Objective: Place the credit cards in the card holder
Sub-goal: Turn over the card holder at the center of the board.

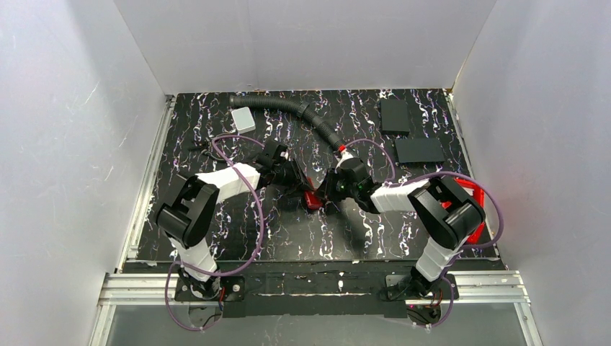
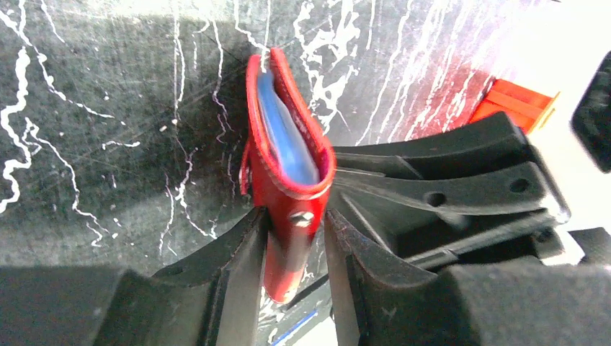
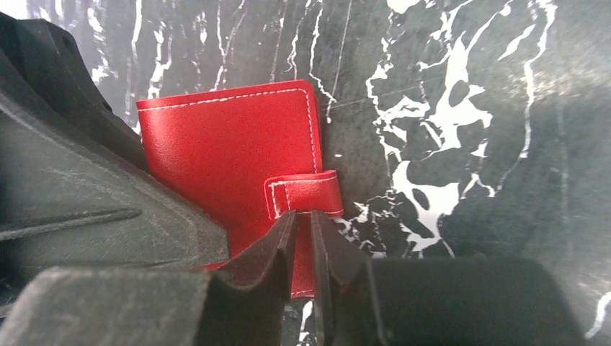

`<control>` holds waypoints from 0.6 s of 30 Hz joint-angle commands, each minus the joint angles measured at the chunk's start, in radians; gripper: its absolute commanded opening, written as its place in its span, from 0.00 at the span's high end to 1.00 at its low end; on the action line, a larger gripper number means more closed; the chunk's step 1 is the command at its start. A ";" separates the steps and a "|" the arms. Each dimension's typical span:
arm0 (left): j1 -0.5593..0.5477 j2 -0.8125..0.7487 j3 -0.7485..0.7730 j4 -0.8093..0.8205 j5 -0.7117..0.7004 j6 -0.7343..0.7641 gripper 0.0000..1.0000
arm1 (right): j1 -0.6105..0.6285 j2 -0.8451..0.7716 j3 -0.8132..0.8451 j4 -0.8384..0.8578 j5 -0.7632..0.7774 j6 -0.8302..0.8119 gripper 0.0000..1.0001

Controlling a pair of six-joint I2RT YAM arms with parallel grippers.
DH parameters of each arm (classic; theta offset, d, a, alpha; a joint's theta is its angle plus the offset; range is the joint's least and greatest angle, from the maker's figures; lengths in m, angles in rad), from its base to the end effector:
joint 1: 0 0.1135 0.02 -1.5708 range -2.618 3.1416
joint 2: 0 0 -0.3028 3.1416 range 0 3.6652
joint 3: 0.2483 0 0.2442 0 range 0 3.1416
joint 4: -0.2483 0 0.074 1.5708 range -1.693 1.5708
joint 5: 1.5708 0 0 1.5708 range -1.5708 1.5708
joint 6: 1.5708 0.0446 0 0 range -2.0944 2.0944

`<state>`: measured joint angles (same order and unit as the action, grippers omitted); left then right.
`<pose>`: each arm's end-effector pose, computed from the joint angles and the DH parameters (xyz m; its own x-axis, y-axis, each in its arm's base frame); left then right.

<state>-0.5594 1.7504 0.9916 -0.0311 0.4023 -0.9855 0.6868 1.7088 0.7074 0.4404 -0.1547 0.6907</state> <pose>0.3028 -0.2102 0.2104 -0.9343 -0.3199 -0.1571 -0.1030 0.6642 -0.7404 0.2584 0.2208 0.1836 -0.7805 0.1740 -0.6004 -0.2986 0.7401 0.6026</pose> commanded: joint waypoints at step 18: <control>-0.025 -0.168 0.058 -0.118 -0.011 0.029 0.60 | -0.072 -0.272 -0.001 -0.528 0.058 -0.131 0.40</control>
<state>-0.5964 1.6905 1.0405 -0.0311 0.4046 -1.0309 0.6132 1.5284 0.6701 0.1162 -0.1593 0.7193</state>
